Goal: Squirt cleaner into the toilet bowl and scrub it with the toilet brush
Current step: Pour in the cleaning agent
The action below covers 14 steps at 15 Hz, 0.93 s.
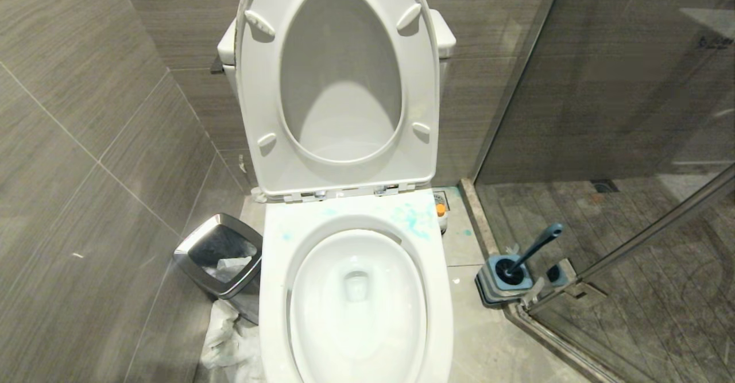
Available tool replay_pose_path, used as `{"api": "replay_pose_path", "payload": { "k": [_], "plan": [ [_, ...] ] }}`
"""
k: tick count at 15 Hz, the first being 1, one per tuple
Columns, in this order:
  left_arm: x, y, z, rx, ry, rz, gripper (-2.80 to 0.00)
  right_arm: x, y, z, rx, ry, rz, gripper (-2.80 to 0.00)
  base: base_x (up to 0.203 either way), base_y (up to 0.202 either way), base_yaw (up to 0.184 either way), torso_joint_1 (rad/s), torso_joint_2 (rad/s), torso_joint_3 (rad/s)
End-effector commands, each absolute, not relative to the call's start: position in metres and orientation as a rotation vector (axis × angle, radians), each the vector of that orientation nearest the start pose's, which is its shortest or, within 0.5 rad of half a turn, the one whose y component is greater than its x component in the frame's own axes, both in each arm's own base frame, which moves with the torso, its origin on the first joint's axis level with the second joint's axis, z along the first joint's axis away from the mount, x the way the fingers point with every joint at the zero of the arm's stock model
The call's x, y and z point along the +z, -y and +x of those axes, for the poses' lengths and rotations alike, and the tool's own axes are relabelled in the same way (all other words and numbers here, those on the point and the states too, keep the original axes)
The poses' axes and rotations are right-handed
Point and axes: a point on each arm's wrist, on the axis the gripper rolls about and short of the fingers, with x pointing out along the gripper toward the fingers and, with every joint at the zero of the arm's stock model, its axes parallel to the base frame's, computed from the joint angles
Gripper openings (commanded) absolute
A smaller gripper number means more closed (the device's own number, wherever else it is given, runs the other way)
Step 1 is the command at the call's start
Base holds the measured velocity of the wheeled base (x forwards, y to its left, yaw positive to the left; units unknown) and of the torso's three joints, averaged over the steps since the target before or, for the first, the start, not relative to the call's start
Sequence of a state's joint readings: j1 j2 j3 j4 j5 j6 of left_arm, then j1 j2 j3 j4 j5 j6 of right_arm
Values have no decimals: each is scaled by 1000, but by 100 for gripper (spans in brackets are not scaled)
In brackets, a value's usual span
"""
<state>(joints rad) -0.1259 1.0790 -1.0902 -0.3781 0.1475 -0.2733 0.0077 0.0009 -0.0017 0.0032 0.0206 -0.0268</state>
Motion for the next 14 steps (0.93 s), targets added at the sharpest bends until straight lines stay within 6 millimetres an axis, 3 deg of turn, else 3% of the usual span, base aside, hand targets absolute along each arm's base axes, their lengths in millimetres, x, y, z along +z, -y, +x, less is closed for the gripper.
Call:
{"api": "replay_pose_path", "payload": {
  "k": [1,4,8,11,14],
  "plan": [
    [380,4,70,-11,494,-305,-280,76,0,-23,29,-3,-28,-280,0,0,0,0,0,0],
    [379,-2,14,0,612,-180,-280,76,0,-23,29,-3,-28,-280,0,0,0,0,0,0],
    [366,-5,-44,-66,681,-90,-280,76,0,-23,30,-3,-28,-280,0,0,0,0,0,0],
    [343,-5,-85,-148,715,-34,-280,76,0,-23,29,-3,-28,-280,0,0,0,0,0,0],
    [314,-5,-109,-176,698,16,-280,76,0,-23,29,-3,-28,-280,0,0,0,0,0,0]
  ]
}}
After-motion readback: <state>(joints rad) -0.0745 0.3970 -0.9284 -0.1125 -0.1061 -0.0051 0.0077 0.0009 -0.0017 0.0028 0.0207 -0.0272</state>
